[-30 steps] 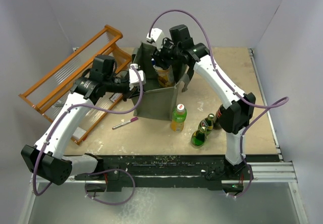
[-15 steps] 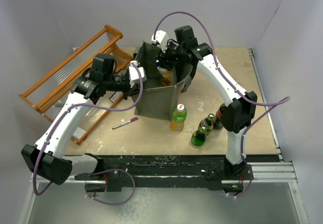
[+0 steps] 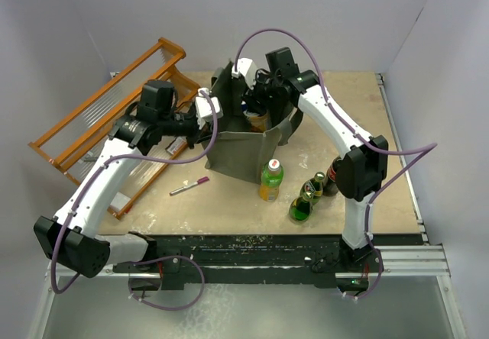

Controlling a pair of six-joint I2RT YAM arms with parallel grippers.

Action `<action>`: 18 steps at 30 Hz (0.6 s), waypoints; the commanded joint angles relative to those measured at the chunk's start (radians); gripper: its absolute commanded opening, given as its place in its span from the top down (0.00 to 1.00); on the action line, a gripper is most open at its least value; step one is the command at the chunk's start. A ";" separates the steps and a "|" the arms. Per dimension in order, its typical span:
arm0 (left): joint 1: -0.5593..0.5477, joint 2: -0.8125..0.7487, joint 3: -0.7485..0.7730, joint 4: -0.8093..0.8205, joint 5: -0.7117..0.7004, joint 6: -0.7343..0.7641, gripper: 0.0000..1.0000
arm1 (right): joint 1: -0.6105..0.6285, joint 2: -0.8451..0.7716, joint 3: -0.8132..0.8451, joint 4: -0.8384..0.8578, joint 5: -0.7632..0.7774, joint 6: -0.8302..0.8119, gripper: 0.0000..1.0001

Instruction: Place the beverage into the canvas bag

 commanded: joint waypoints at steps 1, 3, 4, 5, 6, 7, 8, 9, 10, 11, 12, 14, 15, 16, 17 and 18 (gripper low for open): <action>0.003 0.010 0.042 0.021 -0.055 -0.051 1.00 | -0.026 -0.110 0.049 0.127 0.079 -0.088 0.77; 0.003 0.016 0.046 0.030 -0.073 -0.066 1.00 | -0.026 -0.107 0.052 0.117 0.089 -0.095 0.71; 0.003 0.019 0.048 0.032 -0.080 -0.071 1.00 | -0.026 -0.104 0.056 0.109 0.091 -0.097 0.68; 0.003 0.021 0.050 0.032 -0.083 -0.074 1.00 | -0.026 -0.101 0.056 0.101 0.094 -0.099 0.66; 0.002 0.024 0.052 0.034 -0.085 -0.076 1.00 | -0.026 -0.100 0.059 0.094 0.098 -0.101 0.64; 0.003 0.025 0.053 0.036 -0.088 -0.079 1.00 | -0.026 -0.099 0.059 0.088 0.103 -0.102 0.62; 0.004 0.029 0.056 0.037 -0.093 -0.082 1.00 | -0.026 -0.097 0.061 0.085 0.109 -0.102 0.61; 0.004 0.031 0.057 0.038 -0.098 -0.084 1.00 | -0.026 -0.098 0.060 0.082 0.117 -0.099 0.59; 0.004 0.033 0.057 0.039 -0.105 -0.086 1.00 | -0.026 -0.100 0.060 0.082 0.125 -0.096 0.57; 0.003 0.035 0.056 0.042 -0.110 -0.087 1.00 | -0.026 -0.101 0.059 0.084 0.130 -0.089 0.56; 0.004 0.037 0.055 0.042 -0.118 -0.088 1.00 | -0.027 -0.104 0.058 0.086 0.134 -0.079 0.55; 0.004 0.039 0.054 0.042 -0.124 -0.087 1.00 | -0.027 -0.110 0.056 0.090 0.141 -0.055 0.53; 0.004 0.041 0.052 0.042 -0.127 -0.088 1.00 | -0.026 -0.112 0.057 0.089 0.147 -0.043 0.53; 0.003 0.042 0.053 0.044 -0.131 -0.088 1.00 | -0.027 -0.114 0.058 0.087 0.154 -0.032 0.52; 0.004 0.045 0.055 0.045 -0.133 -0.089 1.00 | -0.027 -0.118 0.055 0.086 0.163 -0.024 0.51; 0.004 0.046 0.058 0.044 -0.135 -0.091 1.00 | -0.027 -0.123 0.049 0.084 0.174 -0.019 0.50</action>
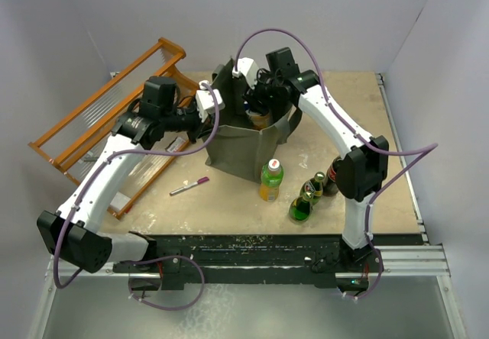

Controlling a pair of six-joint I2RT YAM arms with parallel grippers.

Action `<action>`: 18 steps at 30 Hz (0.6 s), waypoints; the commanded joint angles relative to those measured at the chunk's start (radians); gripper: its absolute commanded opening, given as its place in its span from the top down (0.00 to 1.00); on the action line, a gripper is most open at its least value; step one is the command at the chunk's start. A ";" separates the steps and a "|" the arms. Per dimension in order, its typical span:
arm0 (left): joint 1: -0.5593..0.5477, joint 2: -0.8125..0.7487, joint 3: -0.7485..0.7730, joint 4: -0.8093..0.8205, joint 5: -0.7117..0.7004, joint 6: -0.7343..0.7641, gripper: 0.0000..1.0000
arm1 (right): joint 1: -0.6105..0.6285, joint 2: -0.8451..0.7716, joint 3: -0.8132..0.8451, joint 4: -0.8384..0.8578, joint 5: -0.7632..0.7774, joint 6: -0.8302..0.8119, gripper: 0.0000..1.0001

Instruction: Place the beverage into the canvas bag

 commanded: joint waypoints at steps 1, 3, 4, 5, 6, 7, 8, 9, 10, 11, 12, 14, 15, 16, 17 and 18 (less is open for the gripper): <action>0.004 0.017 0.038 0.010 -0.048 -0.018 1.00 | -0.027 -0.128 0.042 0.098 0.131 -0.014 0.49; 0.004 0.024 0.043 0.006 -0.048 -0.018 1.00 | -0.027 -0.142 0.028 0.095 0.144 -0.008 0.45; 0.003 0.027 0.044 0.004 -0.048 -0.018 1.00 | -0.027 -0.150 0.020 0.093 0.147 -0.005 0.43; 0.003 0.029 0.044 0.004 -0.049 -0.018 1.00 | -0.027 -0.156 0.013 0.091 0.148 -0.002 0.42; 0.004 0.032 0.045 0.004 -0.048 -0.018 1.00 | -0.027 -0.161 0.007 0.088 0.150 0.000 0.41; 0.004 0.032 0.044 0.004 -0.048 -0.018 1.00 | -0.027 -0.166 0.003 0.084 0.148 0.003 0.40; 0.004 0.033 0.045 0.005 -0.048 -0.017 1.00 | -0.027 -0.167 0.001 0.079 0.150 0.004 0.40; 0.004 0.034 0.045 0.005 -0.047 -0.017 1.00 | -0.027 -0.167 -0.002 0.074 0.151 0.005 0.40; 0.003 0.036 0.046 0.006 -0.046 -0.017 1.00 | -0.027 -0.167 -0.002 0.071 0.154 0.008 0.39; 0.003 0.037 0.046 0.004 -0.046 -0.017 1.00 | -0.027 -0.166 -0.004 0.069 0.155 0.009 0.38; 0.003 0.036 0.046 0.004 -0.045 -0.015 1.00 | -0.027 -0.166 -0.006 0.066 0.153 0.008 0.38; 0.002 0.038 0.046 0.002 -0.041 -0.014 1.00 | -0.027 -0.165 -0.012 0.061 0.150 0.014 0.37; 0.003 0.039 0.045 0.001 -0.039 -0.014 1.00 | -0.027 -0.164 -0.012 0.057 0.150 0.019 0.37; 0.002 0.039 0.046 0.001 -0.039 -0.014 1.00 | -0.027 -0.164 -0.011 0.055 0.150 0.020 0.37; 0.002 0.041 0.045 0.001 -0.038 -0.014 1.00 | -0.027 -0.164 -0.011 0.052 0.153 0.023 0.37; 0.001 0.041 0.045 0.000 -0.038 -0.014 1.00 | -0.027 -0.165 -0.011 0.050 0.158 0.024 0.37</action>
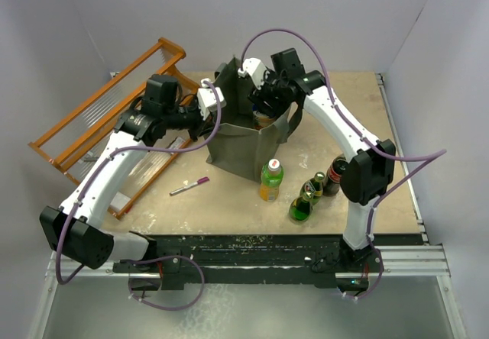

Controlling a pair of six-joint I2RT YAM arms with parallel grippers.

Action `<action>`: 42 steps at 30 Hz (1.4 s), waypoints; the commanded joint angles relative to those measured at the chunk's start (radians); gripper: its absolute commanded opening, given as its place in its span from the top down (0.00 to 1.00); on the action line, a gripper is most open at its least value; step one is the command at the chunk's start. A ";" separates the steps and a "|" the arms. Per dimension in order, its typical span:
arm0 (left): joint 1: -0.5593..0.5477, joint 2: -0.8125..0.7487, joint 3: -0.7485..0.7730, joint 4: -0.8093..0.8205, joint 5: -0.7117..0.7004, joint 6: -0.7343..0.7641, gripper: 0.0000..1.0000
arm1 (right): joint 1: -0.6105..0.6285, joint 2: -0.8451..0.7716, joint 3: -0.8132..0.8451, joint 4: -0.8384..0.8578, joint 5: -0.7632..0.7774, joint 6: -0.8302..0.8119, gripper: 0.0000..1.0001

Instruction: Place the beverage into the canvas bag

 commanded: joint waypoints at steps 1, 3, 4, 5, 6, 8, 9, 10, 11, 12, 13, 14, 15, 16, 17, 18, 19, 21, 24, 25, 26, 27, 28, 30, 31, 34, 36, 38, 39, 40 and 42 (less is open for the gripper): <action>0.002 0.013 0.032 -0.010 -0.022 -0.010 1.00 | -0.016 -0.112 0.031 0.091 0.065 -0.014 0.36; 0.002 0.014 0.033 -0.010 -0.018 -0.008 1.00 | -0.016 -0.117 0.029 0.087 0.081 -0.011 0.36; 0.002 0.013 0.033 -0.011 -0.017 -0.008 1.00 | -0.016 -0.119 0.030 0.085 0.085 -0.008 0.36; 0.002 0.013 0.032 -0.010 -0.016 -0.006 1.00 | -0.016 -0.120 0.031 0.080 0.088 -0.004 0.35; 0.002 0.013 0.032 -0.010 -0.014 -0.003 1.00 | -0.016 -0.121 0.032 0.075 0.090 -0.001 0.35; 0.001 0.015 0.031 -0.011 -0.012 -0.002 1.00 | -0.016 -0.123 0.032 0.066 0.102 0.004 0.34; 0.001 0.017 0.032 -0.013 -0.012 -0.002 1.00 | -0.016 -0.125 0.031 0.064 0.108 0.005 0.34; 0.000 0.016 0.032 -0.013 -0.011 -0.002 1.00 | -0.016 -0.126 0.028 0.063 0.111 0.005 0.32; 0.000 0.017 0.031 -0.012 -0.009 0.000 1.00 | -0.016 -0.129 0.026 0.065 0.114 0.005 0.27; -0.001 0.018 0.032 -0.013 -0.010 -0.001 1.00 | -0.016 -0.131 0.024 0.063 0.118 0.007 0.25; -0.001 0.020 0.033 -0.014 -0.008 0.000 1.00 | -0.016 -0.133 0.024 0.063 0.124 0.008 0.24; -0.002 0.020 0.034 -0.014 -0.010 0.000 1.00 | -0.016 -0.133 0.025 0.064 0.137 0.007 0.24; -0.003 0.022 0.034 -0.015 -0.010 0.001 1.00 | -0.015 -0.133 0.028 0.071 0.141 0.002 0.23; -0.004 0.022 0.034 -0.015 -0.011 0.001 1.00 | -0.015 -0.133 0.033 0.073 0.136 0.001 0.23; -0.004 0.023 0.036 -0.017 -0.012 0.001 1.00 | -0.015 -0.130 0.041 0.070 0.132 0.002 0.23; -0.005 0.024 0.037 -0.017 -0.014 0.001 1.00 | -0.015 -0.128 0.048 0.068 0.128 0.003 0.22; -0.005 0.024 0.036 -0.016 -0.014 0.001 1.00 | -0.015 -0.126 0.053 0.065 0.126 0.006 0.22; -0.006 0.024 0.038 -0.016 -0.014 0.000 1.00 | -0.015 -0.128 0.054 0.064 0.121 0.009 0.21; -0.006 0.027 0.041 -0.015 -0.008 -0.003 1.00 | -0.015 -0.133 0.059 0.061 0.111 0.016 0.19; -0.006 0.028 0.044 -0.016 -0.006 -0.005 1.00 | -0.015 -0.137 0.063 0.058 0.106 0.019 0.18; -0.006 0.030 0.048 -0.015 -0.004 -0.007 1.00 | -0.015 -0.139 0.068 0.053 0.098 0.024 0.18; -0.007 0.033 0.052 -0.017 0.000 -0.009 1.00 | -0.015 -0.143 0.076 0.049 0.090 0.031 0.18; -0.007 0.036 0.057 -0.019 0.003 -0.010 1.00 | -0.015 -0.145 0.083 0.047 0.081 0.040 0.18; -0.009 0.045 0.069 -0.022 0.006 -0.015 1.00 | -0.013 -0.153 0.107 0.041 0.060 0.073 0.18; -0.009 0.048 0.076 -0.026 0.006 -0.016 1.00 | -0.013 -0.157 0.120 0.037 0.048 0.089 0.18; -0.009 0.058 0.093 -0.027 0.007 -0.028 1.00 | -0.014 -0.175 0.151 0.033 0.014 0.139 0.18; -0.010 0.061 0.099 -0.023 0.008 -0.036 1.00 | -0.013 -0.195 0.162 0.035 -0.002 0.175 0.18; -0.010 0.062 0.106 -0.019 0.008 -0.041 0.99 | -0.014 -0.222 0.159 0.044 -0.014 0.204 0.18; -0.009 0.062 0.110 -0.017 0.007 -0.045 0.98 | -0.014 -0.239 0.152 0.050 -0.018 0.216 0.18; -0.009 0.062 0.115 -0.015 0.007 -0.045 0.97 | -0.014 -0.259 0.140 0.057 -0.019 0.226 0.18; -0.009 0.061 0.127 -0.009 0.006 -0.051 0.94 | -0.014 -0.310 0.103 0.073 -0.018 0.242 0.18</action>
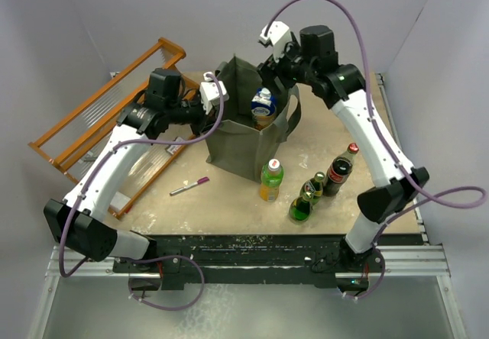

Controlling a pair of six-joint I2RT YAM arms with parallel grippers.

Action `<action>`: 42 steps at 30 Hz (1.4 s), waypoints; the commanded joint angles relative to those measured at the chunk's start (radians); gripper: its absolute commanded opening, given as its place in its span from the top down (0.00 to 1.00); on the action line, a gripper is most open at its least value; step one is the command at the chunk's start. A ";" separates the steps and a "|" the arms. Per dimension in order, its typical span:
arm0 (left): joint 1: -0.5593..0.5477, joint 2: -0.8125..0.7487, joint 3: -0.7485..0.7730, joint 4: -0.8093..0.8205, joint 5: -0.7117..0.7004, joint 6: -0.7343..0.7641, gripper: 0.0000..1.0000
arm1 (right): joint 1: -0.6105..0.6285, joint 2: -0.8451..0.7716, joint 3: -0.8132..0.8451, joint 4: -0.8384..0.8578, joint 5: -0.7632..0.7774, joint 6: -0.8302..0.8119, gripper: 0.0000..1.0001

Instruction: Place the beverage into the canvas bag

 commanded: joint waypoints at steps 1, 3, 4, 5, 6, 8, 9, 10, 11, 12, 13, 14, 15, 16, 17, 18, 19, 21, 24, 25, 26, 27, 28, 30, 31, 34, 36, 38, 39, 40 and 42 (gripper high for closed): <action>-0.003 0.008 0.061 0.020 0.003 -0.031 0.92 | -0.005 -0.153 -0.028 0.063 -0.036 0.079 0.18; -0.002 0.010 0.074 0.024 0.010 -0.035 0.88 | -0.004 -0.204 -0.079 0.073 -0.028 0.083 0.18; -0.003 0.010 0.081 0.024 0.016 -0.035 0.86 | -0.005 -0.230 -0.103 0.074 -0.024 0.084 0.18; -0.003 0.012 0.088 0.024 0.023 -0.036 0.82 | -0.005 -0.256 -0.129 0.076 -0.022 0.082 0.18; -0.002 0.012 0.097 0.023 0.029 -0.035 0.79 | -0.005 -0.286 -0.153 0.078 -0.020 0.082 0.18; -0.002 0.013 0.117 0.012 0.049 -0.029 0.70 | -0.005 -0.342 -0.213 0.085 -0.017 0.075 0.18; -0.003 0.013 0.126 0.008 0.059 -0.028 0.64 | -0.006 -0.371 -0.240 0.087 -0.017 0.071 0.17; -0.002 0.012 0.136 0.005 0.068 -0.028 0.59 | -0.009 -0.394 -0.267 0.088 -0.015 0.064 0.17; -0.003 0.011 0.147 0.003 0.076 -0.028 0.54 | -0.014 -0.418 -0.290 0.085 -0.017 0.053 0.17; -0.002 0.009 0.156 0.000 0.084 -0.029 0.49 | -0.023 -0.440 -0.316 0.079 -0.021 0.047 0.17; -0.002 0.006 0.163 -0.001 0.090 -0.031 0.44 | -0.040 -0.461 -0.336 0.071 -0.031 0.043 0.17; -0.003 0.003 0.168 -0.002 0.094 -0.034 0.40 | -0.060 -0.484 -0.355 0.066 -0.047 0.042 0.17; -0.003 -0.002 0.170 -0.002 0.097 -0.036 0.36 | -0.087 -0.506 -0.376 0.064 -0.066 0.044 0.17; -0.002 -0.006 0.170 -0.002 0.098 -0.038 0.32 | -0.114 -0.534 -0.402 0.064 -0.083 0.048 0.17; -0.003 -0.010 0.169 -0.003 0.097 -0.039 0.29 | -0.144 -0.564 -0.426 0.063 -0.090 0.053 0.17; -0.003 -0.015 0.166 -0.004 0.094 -0.039 0.26 | -0.172 -0.592 -0.453 0.060 -0.097 0.055 0.17; -0.003 -0.022 0.160 -0.005 0.091 -0.037 0.24 | -0.195 -0.632 -0.476 0.053 -0.098 0.053 0.17; -0.004 -0.037 0.142 0.003 0.080 -0.040 0.20 | -0.244 -0.685 -0.517 0.032 -0.100 0.048 0.17; -0.002 -0.071 0.103 0.031 0.055 -0.051 0.14 | -0.318 -0.756 -0.559 -0.012 -0.104 0.048 0.17; -0.002 -0.085 0.089 0.045 0.047 -0.055 0.11 | -0.342 -0.775 -0.572 -0.025 -0.112 0.049 0.17; -0.002 -0.100 0.079 0.058 0.032 -0.061 0.07 | -0.366 -0.794 -0.582 -0.040 -0.124 0.051 0.17; -0.002 -0.111 0.070 0.070 0.016 -0.066 0.06 | -0.387 -0.813 -0.595 -0.052 -0.134 0.055 0.17; -0.002 -0.123 0.062 0.080 -0.003 -0.071 0.04 | -0.411 -0.831 -0.610 -0.063 -0.150 0.057 0.17; -0.002 -0.143 0.053 0.096 -0.042 -0.089 0.00 | -0.451 -0.861 -0.630 -0.091 -0.176 0.055 0.17; -0.002 -0.151 0.049 0.101 -0.061 -0.098 0.01 | -0.465 -0.873 -0.639 -0.112 -0.186 0.049 0.17; -0.001 -0.170 0.040 0.110 -0.092 -0.113 0.01 | -0.479 -0.890 -0.646 -0.190 -0.180 0.019 0.17; -0.001 -0.176 0.032 0.115 -0.093 -0.114 0.01 | -0.480 -0.886 -0.650 -0.239 -0.169 0.002 0.17; -0.001 -0.186 0.016 0.127 -0.084 -0.111 0.01 | -0.481 -0.879 -0.662 -0.277 -0.169 -0.019 0.17; -0.001 -0.191 0.005 0.135 -0.080 -0.111 0.01 | -0.480 -0.875 -0.668 -0.294 -0.173 -0.024 0.18; -0.001 -0.193 -0.005 0.141 -0.073 -0.109 0.01 | -0.481 -0.867 -0.677 -0.303 -0.174 -0.027 0.18; -0.002 -0.195 -0.022 0.148 -0.060 -0.107 0.01 | -0.480 -0.855 -0.695 -0.311 -0.161 -0.027 0.18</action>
